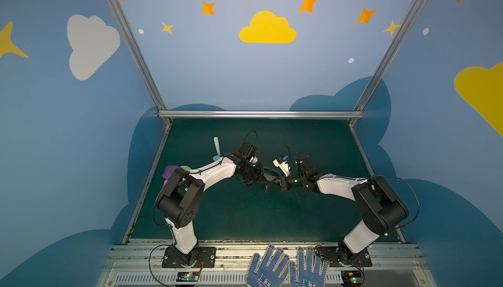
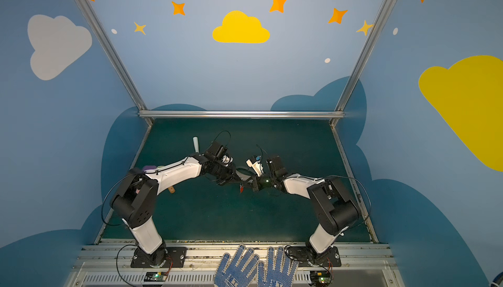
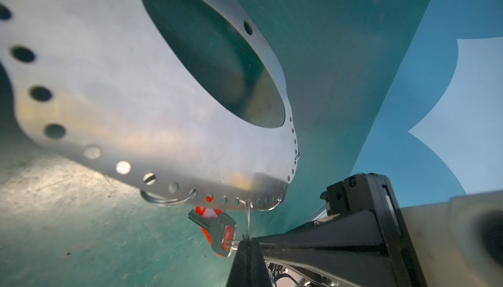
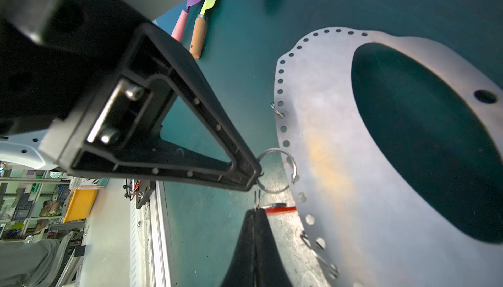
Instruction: Put the keys on the keyring
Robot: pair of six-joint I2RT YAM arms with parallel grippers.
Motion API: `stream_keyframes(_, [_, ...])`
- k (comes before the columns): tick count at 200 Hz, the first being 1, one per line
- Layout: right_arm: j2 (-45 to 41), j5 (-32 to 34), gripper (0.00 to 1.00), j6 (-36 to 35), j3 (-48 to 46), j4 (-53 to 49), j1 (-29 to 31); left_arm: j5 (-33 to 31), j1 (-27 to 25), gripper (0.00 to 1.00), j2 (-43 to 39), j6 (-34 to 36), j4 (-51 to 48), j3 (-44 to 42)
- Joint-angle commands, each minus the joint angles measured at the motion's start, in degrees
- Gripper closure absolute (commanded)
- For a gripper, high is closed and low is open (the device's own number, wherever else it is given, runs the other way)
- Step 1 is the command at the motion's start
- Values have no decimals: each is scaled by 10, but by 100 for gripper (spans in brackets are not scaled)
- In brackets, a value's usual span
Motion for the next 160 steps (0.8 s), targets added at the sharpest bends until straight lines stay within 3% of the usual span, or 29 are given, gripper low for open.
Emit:
stream_keyframes(1, [13,-6,100,-11,19,-8,3,9,3,96,-19,9,-6,11])
stream_keyframes(160, [-25,35,100,-3,10,26,-4,12,3,96,-22,12,-5,-1])
